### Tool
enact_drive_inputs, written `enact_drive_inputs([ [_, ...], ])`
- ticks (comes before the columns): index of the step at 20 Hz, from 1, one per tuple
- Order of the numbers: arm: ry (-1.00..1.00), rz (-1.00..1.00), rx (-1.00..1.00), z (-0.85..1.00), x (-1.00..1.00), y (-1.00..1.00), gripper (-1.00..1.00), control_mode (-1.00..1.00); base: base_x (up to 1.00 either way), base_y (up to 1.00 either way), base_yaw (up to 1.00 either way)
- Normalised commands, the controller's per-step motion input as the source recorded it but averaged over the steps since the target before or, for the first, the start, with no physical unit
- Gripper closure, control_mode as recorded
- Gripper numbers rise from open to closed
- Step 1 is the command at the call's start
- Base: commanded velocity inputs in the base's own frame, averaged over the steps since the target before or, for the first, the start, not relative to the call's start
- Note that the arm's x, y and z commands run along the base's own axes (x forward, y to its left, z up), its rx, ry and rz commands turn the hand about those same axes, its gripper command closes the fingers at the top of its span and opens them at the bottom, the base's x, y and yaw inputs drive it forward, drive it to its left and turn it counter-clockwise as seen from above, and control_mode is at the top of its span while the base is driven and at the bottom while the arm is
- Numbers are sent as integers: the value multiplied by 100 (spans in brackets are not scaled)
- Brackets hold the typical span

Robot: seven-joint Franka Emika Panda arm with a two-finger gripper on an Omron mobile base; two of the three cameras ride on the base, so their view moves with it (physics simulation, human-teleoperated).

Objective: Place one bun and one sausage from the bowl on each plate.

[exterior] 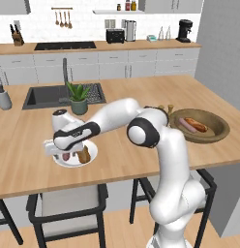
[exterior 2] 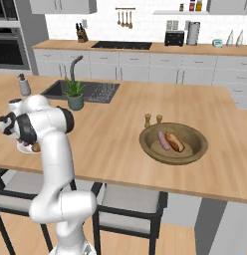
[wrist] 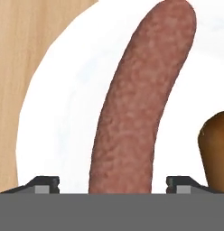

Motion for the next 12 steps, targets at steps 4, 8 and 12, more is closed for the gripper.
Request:
enact_drive_inputs([
  [4,-2,0,0,52,-16,-8,-100,-100,0,0,0],
  [8,-1,0,0,68,-20,-42,-100,-100,0,0,0],
  [12,0,0,0,34,-2,-94,-100,-100,0,0,0],
])
